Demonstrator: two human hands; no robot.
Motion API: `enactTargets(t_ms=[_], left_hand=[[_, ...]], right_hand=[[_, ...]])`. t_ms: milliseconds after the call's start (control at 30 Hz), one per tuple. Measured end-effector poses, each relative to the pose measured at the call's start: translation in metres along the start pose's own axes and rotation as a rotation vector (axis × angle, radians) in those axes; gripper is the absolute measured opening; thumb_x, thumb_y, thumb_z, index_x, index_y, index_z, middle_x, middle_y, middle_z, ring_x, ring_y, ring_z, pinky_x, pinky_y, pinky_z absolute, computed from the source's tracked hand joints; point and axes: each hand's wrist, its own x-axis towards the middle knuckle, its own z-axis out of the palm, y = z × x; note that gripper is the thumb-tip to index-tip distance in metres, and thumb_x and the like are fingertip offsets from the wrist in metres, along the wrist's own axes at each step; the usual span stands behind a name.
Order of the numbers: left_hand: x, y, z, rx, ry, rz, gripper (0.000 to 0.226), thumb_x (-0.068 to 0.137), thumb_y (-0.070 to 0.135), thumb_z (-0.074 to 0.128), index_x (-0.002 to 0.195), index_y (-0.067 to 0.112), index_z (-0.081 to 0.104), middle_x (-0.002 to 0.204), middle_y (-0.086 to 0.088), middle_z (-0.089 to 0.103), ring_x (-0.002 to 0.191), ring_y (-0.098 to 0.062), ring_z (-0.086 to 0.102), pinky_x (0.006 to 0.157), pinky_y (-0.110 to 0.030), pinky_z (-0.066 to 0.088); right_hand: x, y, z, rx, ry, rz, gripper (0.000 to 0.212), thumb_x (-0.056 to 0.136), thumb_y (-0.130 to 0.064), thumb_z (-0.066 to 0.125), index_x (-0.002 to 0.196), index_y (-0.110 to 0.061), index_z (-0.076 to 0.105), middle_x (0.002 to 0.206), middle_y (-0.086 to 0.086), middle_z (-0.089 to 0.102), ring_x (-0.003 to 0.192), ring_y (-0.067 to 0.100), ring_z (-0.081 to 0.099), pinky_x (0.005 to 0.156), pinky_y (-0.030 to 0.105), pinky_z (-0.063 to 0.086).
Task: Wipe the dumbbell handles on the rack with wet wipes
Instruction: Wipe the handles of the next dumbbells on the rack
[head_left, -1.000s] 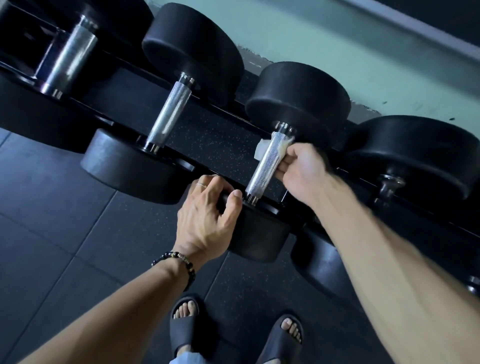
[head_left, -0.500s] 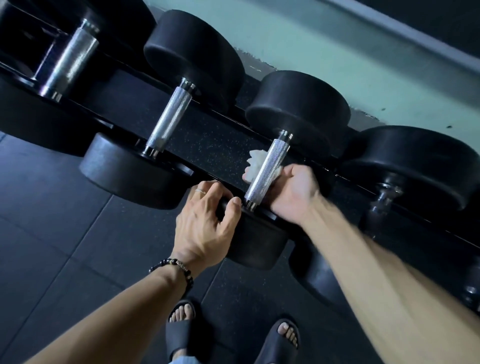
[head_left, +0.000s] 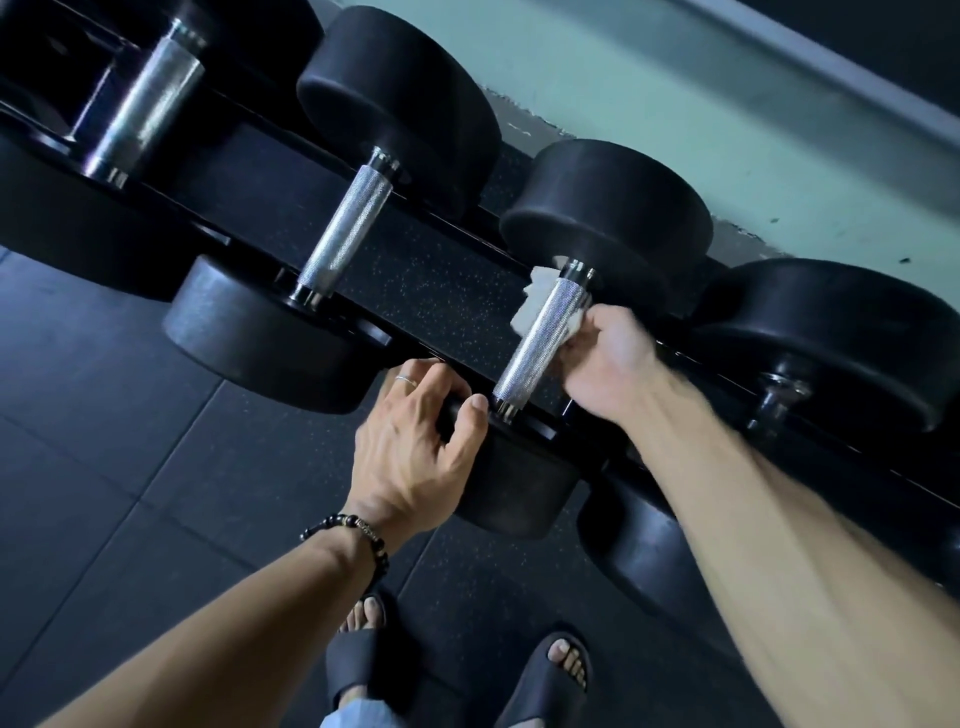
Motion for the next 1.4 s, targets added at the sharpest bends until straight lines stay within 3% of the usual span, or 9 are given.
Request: enactTargets(t_ms=[200, 400, 500, 667, 833, 967, 1033, 1233, 1400], left_hand=[[0.000, 0.001, -0.001, -0.014, -0.004, -0.005, 0.042, 0.087, 0.058, 0.033, 0.091, 0.026, 0.059, 0.103, 0.011, 0.053, 0.098, -0.005, 0.045, 0.079, -0.038, 0.046], [0.000, 0.000, -0.001, -0.007, -0.006, -0.004, 0.039, 0.086, 0.058, 0.033, 0.089, 0.027, 0.058, 0.100, 0.012, 0.052, 0.098, -0.005, 0.045, 0.079, -0.036, 0.044], [0.001, 0.001, -0.001, -0.007, 0.000, -0.001, 0.042, 0.086, 0.059, 0.033, 0.090, 0.026, 0.058, 0.100, 0.011, 0.053, 0.099, -0.006, 0.045, 0.079, -0.036, 0.044], [0.000, 0.000, -0.001, -0.004, -0.002, -0.004, 0.040, 0.086, 0.059, 0.032, 0.089, 0.027, 0.057, 0.098, 0.012, 0.052, 0.097, -0.007, 0.045, 0.077, -0.037, 0.044], [0.000, 0.002, -0.002, 0.000, -0.007, -0.010, 0.041, 0.086, 0.059, 0.032, 0.090, 0.027, 0.057, 0.098, 0.013, 0.051, 0.097, -0.006, 0.044, 0.077, -0.035, 0.043], [0.000, 0.002, -0.001, -0.003, -0.010, -0.015, 0.041, 0.085, 0.059, 0.032, 0.089, 0.027, 0.057, 0.098, 0.012, 0.051, 0.096, -0.006, 0.044, 0.078, -0.036, 0.043], [0.000, 0.002, -0.001, 0.005, -0.011, -0.010, 0.041, 0.085, 0.059, 0.031, 0.089, 0.027, 0.057, 0.097, 0.012, 0.051, 0.095, -0.006, 0.045, 0.078, -0.036, 0.043], [0.000, 0.003, -0.003, 0.006, -0.003, -0.006, 0.043, 0.085, 0.060, 0.031, 0.088, 0.026, 0.056, 0.094, 0.012, 0.050, 0.094, -0.007, 0.044, 0.075, -0.034, 0.041], [0.000, 0.003, -0.002, 0.019, -0.024, -0.014, 0.044, 0.085, 0.060, 0.030, 0.089, 0.026, 0.056, 0.094, 0.012, 0.049, 0.096, -0.007, 0.043, 0.075, -0.032, 0.037]], right_hand=[[-0.021, 0.030, -0.017, -0.528, -0.130, 0.082, 0.030, 0.081, 0.016, 0.044, 0.064, 0.000, 0.063, 0.063, 0.016, 0.058, 0.060, 0.025, 0.053, 0.054, 0.031, 0.040], [-0.005, 0.019, -0.004, -0.007, -0.107, -0.018, 0.057, 0.080, 0.021, 0.036, 0.123, -0.002, 0.065, 0.119, 0.014, 0.071, 0.100, 0.031, 0.072, 0.085, 0.039, 0.060], [-0.017, 0.034, -0.006, -0.220, -0.054, 0.063, 0.051, 0.085, 0.022, 0.036, 0.134, 0.015, 0.051, 0.120, 0.028, 0.063, 0.104, 0.039, 0.067, 0.085, 0.045, 0.060], [-0.007, 0.001, -0.002, -0.121, -0.014, -0.044, 0.048, 0.082, 0.023, 0.034, 0.116, 0.005, 0.064, 0.113, 0.029, 0.063, 0.092, 0.034, 0.066, 0.069, 0.038, 0.060], [-0.017, 0.025, -0.004, -0.235, -0.022, -0.072, 0.045, 0.087, 0.017, 0.037, 0.117, 0.002, 0.066, 0.122, 0.029, 0.066, 0.096, 0.038, 0.069, 0.083, 0.036, 0.059], [-0.030, 0.013, -0.002, -0.227, -0.166, -0.090, 0.048, 0.091, 0.020, 0.029, 0.079, -0.008, 0.066, 0.079, 0.011, 0.073, 0.064, 0.013, 0.069, 0.055, 0.024, 0.056], [-0.010, -0.009, 0.000, -0.043, -0.065, -0.175, 0.054, 0.089, 0.018, 0.032, 0.068, -0.014, 0.071, 0.072, 0.007, 0.071, 0.067, 0.017, 0.070, 0.064, 0.030, 0.061], [-0.026, 0.034, -0.013, -0.427, -0.132, 0.063, 0.038, 0.085, 0.023, 0.031, 0.104, 0.015, 0.063, 0.080, 0.016, 0.067, 0.068, 0.022, 0.067, 0.060, 0.031, 0.059], [-0.007, -0.009, 0.003, -0.051, -0.007, -0.173, 0.046, 0.080, 0.024, 0.038, 0.097, -0.004, 0.070, 0.096, 0.018, 0.072, 0.088, 0.031, 0.071, 0.083, 0.040, 0.060]])
